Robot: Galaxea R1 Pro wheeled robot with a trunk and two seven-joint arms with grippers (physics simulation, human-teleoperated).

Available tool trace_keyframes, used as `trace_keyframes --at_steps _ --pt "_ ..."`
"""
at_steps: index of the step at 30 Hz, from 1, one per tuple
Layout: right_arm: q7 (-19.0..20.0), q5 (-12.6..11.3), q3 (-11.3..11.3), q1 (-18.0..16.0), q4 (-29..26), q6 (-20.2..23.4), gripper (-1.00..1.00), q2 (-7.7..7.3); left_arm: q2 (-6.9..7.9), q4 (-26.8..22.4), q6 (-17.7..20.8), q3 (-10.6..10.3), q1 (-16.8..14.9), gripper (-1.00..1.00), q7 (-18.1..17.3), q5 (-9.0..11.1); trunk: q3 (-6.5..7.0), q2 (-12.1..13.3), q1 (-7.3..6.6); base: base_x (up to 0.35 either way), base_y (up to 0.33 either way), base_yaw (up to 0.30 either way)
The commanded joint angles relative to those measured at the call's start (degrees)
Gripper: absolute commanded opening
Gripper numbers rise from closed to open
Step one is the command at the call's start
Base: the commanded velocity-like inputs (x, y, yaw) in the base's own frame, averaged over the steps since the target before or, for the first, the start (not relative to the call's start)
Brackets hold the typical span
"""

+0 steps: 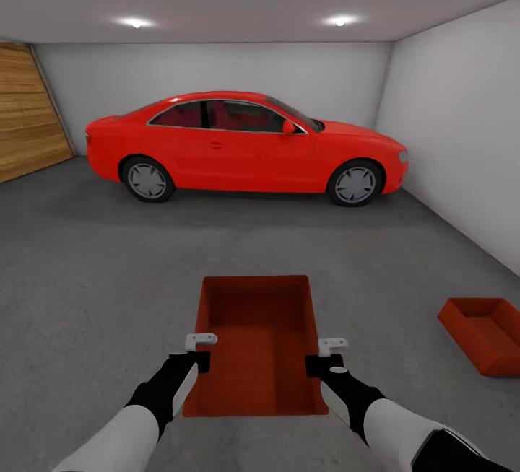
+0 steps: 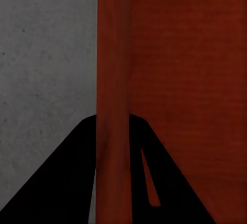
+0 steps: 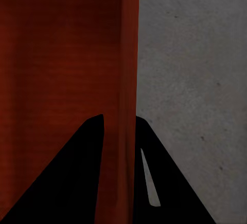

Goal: Move the two storage containers from the living room to the garage. In the garage, place one container on the floor and stack the other container on top of it (either order is fine).

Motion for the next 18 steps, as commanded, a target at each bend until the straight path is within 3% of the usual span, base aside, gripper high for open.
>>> trace_keyframes --at_steps 1,18 --pt "-1.3 0.8 -1.9 -0.1 -0.2 -0.2 -1.00 -1.23 0.37 0.4 0.5 -0.2 0.0 -1.00 0.5 -0.8 -0.09 -0.1 0.06 0.321 0.000 0.000" --pt "-1.3 0.8 -1.9 -0.1 -0.2 -0.2 -1.00 -1.23 0.37 0.5 0.5 -0.2 0.0 -1.00 0.5 -0.8 -0.09 -0.1 0.06 0.321 0.000 0.000"
